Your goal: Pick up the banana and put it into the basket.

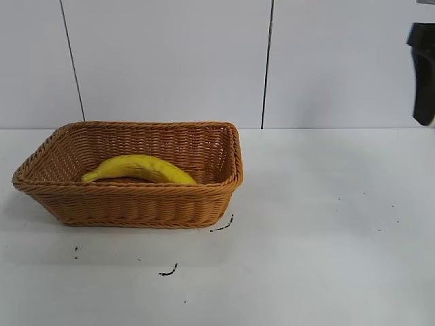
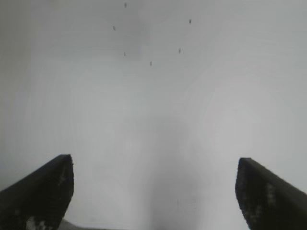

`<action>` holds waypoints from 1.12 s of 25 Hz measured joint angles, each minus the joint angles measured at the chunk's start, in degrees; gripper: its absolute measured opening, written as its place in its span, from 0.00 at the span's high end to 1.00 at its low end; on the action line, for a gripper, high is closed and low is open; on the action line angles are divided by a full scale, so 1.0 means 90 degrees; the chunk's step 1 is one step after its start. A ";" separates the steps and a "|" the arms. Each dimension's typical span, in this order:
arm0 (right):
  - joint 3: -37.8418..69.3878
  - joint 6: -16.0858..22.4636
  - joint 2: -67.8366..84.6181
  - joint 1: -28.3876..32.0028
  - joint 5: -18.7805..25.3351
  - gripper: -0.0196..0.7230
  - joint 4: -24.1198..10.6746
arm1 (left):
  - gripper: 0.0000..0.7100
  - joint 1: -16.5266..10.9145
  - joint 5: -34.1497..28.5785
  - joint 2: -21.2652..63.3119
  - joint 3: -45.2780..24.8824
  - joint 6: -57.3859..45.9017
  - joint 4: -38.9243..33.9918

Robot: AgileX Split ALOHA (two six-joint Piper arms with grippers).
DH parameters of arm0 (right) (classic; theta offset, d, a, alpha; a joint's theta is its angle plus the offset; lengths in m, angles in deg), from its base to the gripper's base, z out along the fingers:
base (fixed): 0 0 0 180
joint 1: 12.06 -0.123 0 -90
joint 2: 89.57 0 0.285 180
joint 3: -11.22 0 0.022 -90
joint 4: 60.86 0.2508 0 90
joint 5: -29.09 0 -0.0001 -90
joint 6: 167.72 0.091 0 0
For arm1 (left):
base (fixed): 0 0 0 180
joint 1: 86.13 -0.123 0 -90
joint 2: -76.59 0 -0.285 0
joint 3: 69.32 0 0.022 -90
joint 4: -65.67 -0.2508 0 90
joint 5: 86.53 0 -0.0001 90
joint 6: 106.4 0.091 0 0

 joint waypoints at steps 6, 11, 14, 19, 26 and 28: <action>0.1983 0.0000 0.2242 0.0000 0.0000 0.11 0.0000 | 0.03 0.0000 0.0000 0.0000 0.0000 0.0000 0.0000; 0.3396 0.0000 0.4100 0.0000 -0.0389 0.11 0.0000 | 0.03 0.0000 0.0000 0.0000 0.0000 0.0000 0.0000; 0.3970 -0.0051 0.5278 0.0000 -0.0530 0.11 0.0000 | 0.03 0.0000 0.0000 0.0000 0.0000 0.0000 0.0000; 0.4074 -0.0259 0.6742 0.0000 -0.0863 0.11 0.0029 | 0.03 0.0000 0.0000 0.0000 0.0000 0.0000 0.0000; 0.4272 -0.0259 0.7546 0.0000 -0.1162 0.11 0.0094 | 0.03 0.0000 0.0000 0.0000 0.0000 0.0000 0.0000; 0.4272 -0.0259 0.7691 0.0000 -0.1175 0.11 0.0098 | 0.03 0.0000 0.0000 0.0000 0.0000 0.0000 0.0000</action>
